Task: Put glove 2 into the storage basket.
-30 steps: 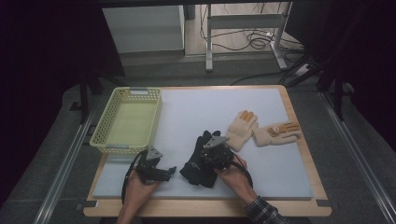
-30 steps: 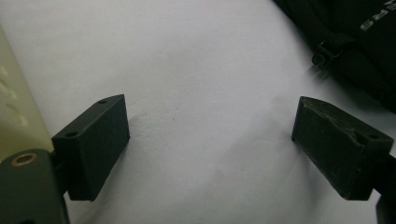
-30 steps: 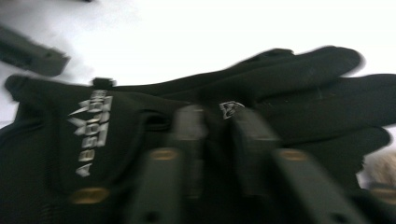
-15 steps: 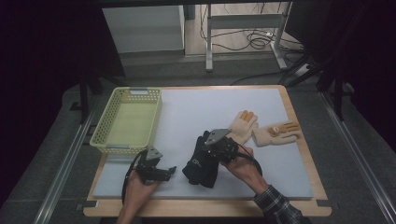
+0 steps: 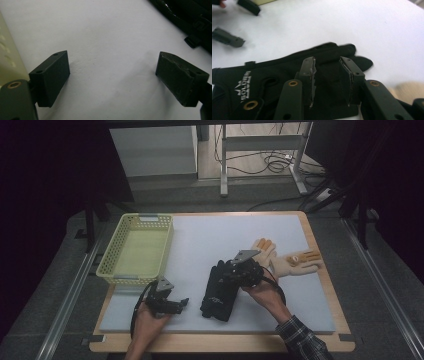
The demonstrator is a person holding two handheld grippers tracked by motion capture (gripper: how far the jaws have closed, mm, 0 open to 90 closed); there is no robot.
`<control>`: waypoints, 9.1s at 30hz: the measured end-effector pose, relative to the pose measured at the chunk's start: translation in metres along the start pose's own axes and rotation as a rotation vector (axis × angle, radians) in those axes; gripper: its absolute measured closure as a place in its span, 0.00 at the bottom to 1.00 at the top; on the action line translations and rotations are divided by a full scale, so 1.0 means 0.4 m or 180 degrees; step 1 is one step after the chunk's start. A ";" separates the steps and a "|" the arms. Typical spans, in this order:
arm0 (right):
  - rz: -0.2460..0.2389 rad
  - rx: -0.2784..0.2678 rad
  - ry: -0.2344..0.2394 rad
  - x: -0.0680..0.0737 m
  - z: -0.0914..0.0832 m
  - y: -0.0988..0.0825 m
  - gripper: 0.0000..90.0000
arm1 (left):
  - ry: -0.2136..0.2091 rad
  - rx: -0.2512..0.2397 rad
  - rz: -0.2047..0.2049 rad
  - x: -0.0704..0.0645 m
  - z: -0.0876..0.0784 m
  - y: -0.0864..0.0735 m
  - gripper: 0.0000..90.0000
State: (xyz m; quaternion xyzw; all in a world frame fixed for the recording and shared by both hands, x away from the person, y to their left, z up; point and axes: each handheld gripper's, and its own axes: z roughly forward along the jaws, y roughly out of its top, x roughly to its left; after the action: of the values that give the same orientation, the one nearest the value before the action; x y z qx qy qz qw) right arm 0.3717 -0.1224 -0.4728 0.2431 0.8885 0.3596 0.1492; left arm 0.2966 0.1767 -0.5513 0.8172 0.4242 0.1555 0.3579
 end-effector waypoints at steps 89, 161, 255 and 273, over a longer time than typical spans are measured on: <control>-0.0059 -0.0078 0.0326 0.147 0.137 -0.071 0.98 | 0.0043 0.0048 -0.0037 0.028 -0.041 -0.044 0.07; 0.0717 0.0053 -0.0555 -0.081 -0.114 -0.333 0.11 | -0.0304 0.0117 0.0168 -0.023 -0.050 0.038 0.00; 0.0705 0.0040 -0.0558 -0.081 -0.113 -0.334 0.11 | 0.0668 0.0213 -0.0334 0.260 -0.150 0.372 0.74; 0.0707 0.0040 -0.0558 -0.081 -0.113 -0.333 0.11 | 0.1138 0.0435 -0.0830 0.450 -0.160 0.270 0.73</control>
State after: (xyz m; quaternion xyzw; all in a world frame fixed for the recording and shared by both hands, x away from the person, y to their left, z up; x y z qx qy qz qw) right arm 0.3357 -0.2488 -0.5332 0.3714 0.8418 0.3457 0.1840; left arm 0.4302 0.3090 -0.4385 0.7372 0.5924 0.2211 0.2380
